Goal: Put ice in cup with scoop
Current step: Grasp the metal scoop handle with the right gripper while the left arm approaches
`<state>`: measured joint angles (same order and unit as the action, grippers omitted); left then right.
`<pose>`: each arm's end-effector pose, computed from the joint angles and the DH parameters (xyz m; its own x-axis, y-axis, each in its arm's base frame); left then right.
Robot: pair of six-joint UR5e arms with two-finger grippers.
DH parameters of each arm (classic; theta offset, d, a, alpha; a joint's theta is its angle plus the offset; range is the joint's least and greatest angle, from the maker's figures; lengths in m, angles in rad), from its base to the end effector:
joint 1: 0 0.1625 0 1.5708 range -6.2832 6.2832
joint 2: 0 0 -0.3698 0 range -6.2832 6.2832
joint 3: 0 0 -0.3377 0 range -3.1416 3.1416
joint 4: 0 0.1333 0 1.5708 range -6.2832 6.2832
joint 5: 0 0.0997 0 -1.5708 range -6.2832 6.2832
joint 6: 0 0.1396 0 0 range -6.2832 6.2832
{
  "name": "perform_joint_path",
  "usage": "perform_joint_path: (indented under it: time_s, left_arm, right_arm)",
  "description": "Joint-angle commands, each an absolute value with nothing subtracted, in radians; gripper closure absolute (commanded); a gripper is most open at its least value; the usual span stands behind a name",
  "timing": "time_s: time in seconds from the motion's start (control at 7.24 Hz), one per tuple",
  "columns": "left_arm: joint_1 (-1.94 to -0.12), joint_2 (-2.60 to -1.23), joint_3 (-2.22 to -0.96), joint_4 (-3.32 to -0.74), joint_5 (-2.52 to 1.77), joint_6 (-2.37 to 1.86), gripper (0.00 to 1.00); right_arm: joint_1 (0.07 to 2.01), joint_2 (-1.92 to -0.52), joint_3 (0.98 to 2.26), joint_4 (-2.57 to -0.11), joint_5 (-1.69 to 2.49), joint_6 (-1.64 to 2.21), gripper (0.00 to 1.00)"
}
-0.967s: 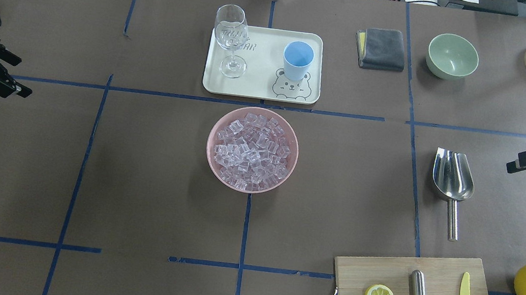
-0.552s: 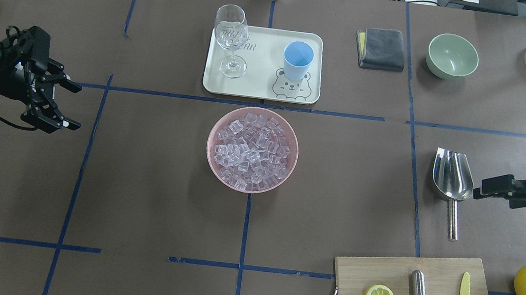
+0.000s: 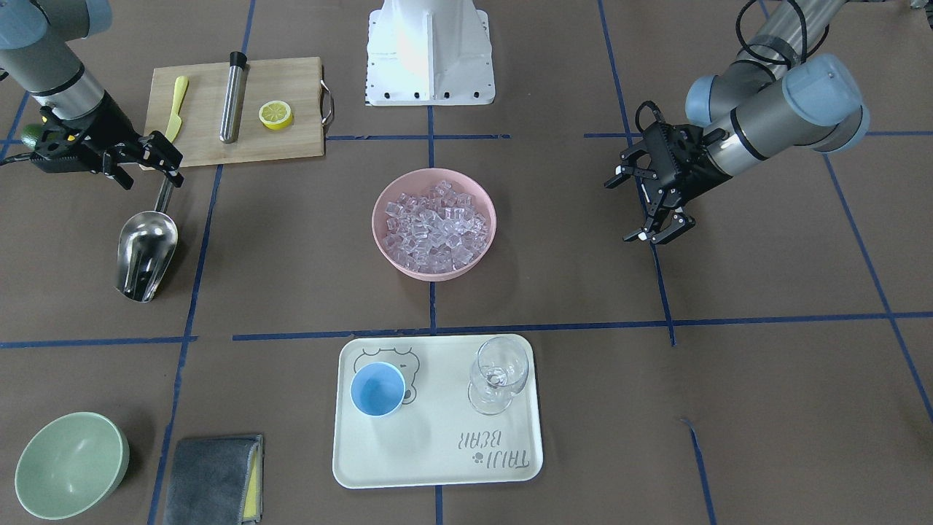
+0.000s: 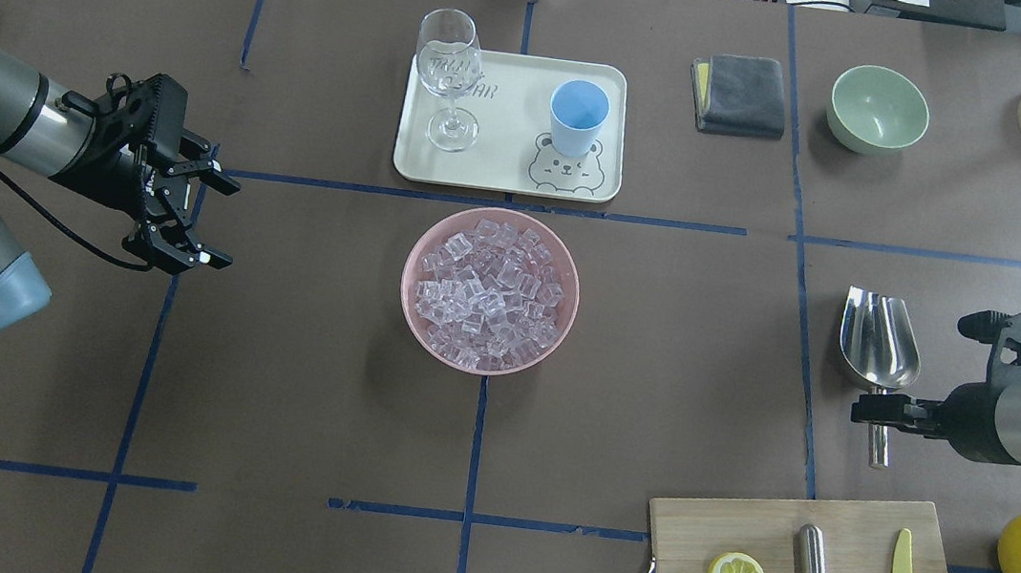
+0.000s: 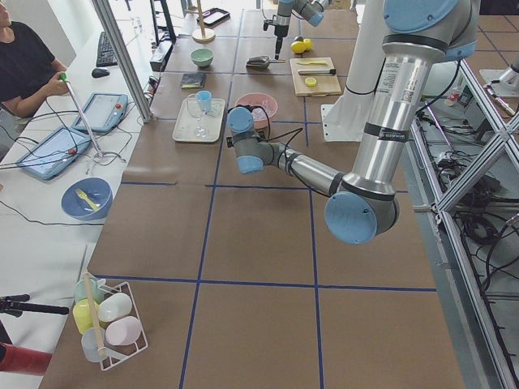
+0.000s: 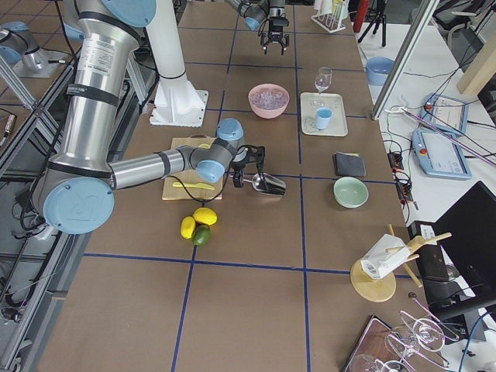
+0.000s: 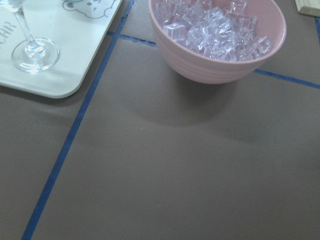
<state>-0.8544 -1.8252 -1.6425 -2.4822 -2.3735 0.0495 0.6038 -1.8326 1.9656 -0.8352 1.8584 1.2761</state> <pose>0.3280 -0.4268 0.3497 0.0669 0.9798 -0.1882 -0.2184 0.1985 0.9555 -0.2807 -0.3074 0.4853 0.6151 0.0859 0.7837 -0.1960 0.9795 0.0464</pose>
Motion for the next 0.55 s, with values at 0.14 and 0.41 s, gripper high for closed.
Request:
perform_joint_path:
  time_s: [0.14,0.41]
  left_arm:
    - [-0.853,-1.832,-1.632,-2.482,-2.372,0.049,0.0]
    - [-0.851,-1.832,-1.631,-2.482,-2.372,0.049,0.0]
  right_arm:
    - [0.47,-1.842,1.951,-0.827,1.682,1.316,0.0]
    - [0.462,-1.841,1.947,-0.827,1.675,1.315,0.54]
